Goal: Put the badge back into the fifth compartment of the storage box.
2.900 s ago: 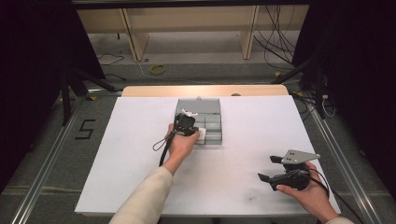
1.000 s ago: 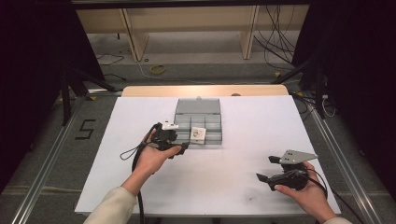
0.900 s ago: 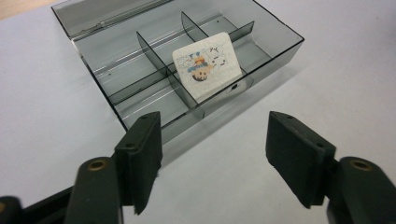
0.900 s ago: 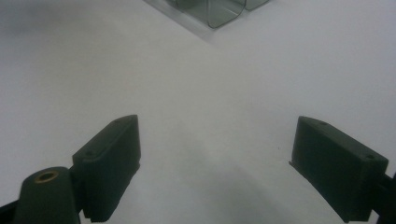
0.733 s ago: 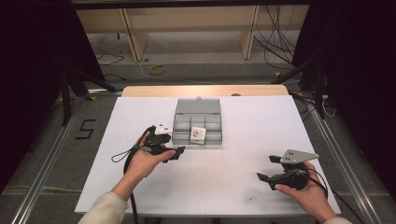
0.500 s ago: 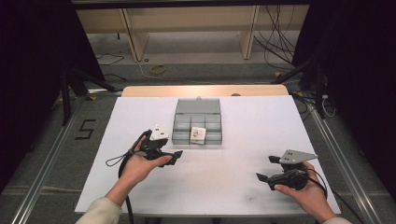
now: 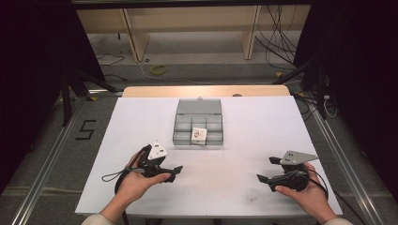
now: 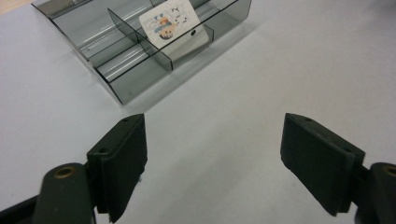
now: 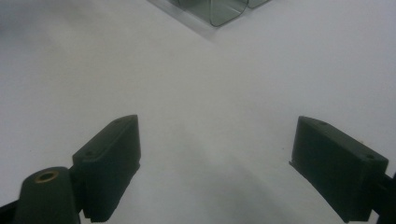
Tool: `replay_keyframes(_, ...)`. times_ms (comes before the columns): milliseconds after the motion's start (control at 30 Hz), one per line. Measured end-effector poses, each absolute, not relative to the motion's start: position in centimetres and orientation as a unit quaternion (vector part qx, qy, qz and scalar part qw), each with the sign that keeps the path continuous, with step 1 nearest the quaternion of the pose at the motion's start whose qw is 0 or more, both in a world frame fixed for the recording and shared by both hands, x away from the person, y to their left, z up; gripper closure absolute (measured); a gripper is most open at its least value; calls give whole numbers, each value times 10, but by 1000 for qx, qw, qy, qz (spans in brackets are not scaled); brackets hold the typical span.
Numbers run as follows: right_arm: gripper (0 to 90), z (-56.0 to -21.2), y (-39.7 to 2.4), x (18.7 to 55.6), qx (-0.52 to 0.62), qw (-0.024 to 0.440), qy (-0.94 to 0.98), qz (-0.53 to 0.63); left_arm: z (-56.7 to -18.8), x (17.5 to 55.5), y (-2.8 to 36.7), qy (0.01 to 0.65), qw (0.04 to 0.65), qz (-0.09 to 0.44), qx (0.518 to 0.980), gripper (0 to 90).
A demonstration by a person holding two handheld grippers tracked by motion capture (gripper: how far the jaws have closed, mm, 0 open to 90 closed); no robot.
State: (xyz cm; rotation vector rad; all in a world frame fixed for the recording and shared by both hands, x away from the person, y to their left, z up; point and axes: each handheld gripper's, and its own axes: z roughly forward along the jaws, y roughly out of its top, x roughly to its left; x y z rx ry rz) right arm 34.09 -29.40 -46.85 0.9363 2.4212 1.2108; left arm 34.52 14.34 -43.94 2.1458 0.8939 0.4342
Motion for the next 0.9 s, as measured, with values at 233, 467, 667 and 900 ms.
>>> replay_keyframes(233, 162, -469, -293, 341, 321, 136, 839, 418, -448, 334, 144, 349, 371, 183, 841, 207)
replay_keyframes(467, 162, -469, -293, 340, 321, 136, 838, 419, -457, 327, 146, 346, 358, 204, 843, 206)
replay_keyframes(667, 162, -468, -292, 340, 315, 135, 840, 420, -465, 323, 150, 350, 347, 203, 846, 206)
replay_keyframes(900, 162, -468, -293, 341, 315, 135, 840, 421, -464, 323, 153, 350, 352, 208, 843, 205)
